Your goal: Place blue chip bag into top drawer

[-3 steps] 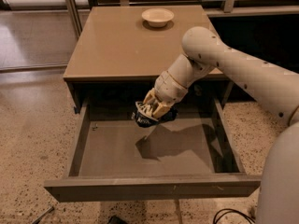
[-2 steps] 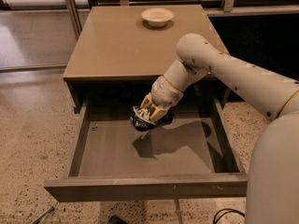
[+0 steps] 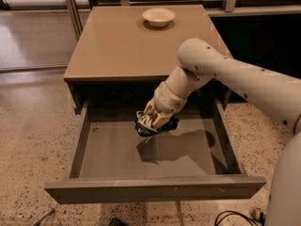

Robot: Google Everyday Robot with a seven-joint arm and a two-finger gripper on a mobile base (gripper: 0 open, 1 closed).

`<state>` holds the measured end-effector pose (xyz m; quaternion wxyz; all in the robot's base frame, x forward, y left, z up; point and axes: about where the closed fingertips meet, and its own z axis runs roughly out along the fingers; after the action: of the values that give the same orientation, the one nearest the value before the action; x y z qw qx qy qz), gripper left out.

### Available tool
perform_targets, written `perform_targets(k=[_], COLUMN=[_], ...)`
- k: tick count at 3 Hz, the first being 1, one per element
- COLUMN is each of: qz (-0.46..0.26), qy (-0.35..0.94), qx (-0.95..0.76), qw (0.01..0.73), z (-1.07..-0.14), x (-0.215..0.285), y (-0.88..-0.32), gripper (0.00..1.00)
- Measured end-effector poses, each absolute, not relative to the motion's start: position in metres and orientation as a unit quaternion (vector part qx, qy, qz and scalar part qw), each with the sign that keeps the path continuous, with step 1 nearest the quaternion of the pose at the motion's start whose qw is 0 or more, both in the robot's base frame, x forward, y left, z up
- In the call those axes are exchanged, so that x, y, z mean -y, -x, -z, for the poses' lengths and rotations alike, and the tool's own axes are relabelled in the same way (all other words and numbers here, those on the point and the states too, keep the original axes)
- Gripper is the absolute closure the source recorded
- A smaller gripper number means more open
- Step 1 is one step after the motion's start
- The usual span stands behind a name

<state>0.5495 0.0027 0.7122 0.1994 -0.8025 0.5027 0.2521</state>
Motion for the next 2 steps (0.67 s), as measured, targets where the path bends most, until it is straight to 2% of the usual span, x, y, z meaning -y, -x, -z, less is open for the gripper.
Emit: perform_targets(k=[1, 2], qz=[-0.247, -0.308], qy=[0.793, 0.772], qx=[-0.523, -0.529], qw=[0.191, 0.170], z=[-0.678, -0.616], x=[-0.010, -0.022], y=[-0.540, -0.521], gripper=[1.00, 1.00])
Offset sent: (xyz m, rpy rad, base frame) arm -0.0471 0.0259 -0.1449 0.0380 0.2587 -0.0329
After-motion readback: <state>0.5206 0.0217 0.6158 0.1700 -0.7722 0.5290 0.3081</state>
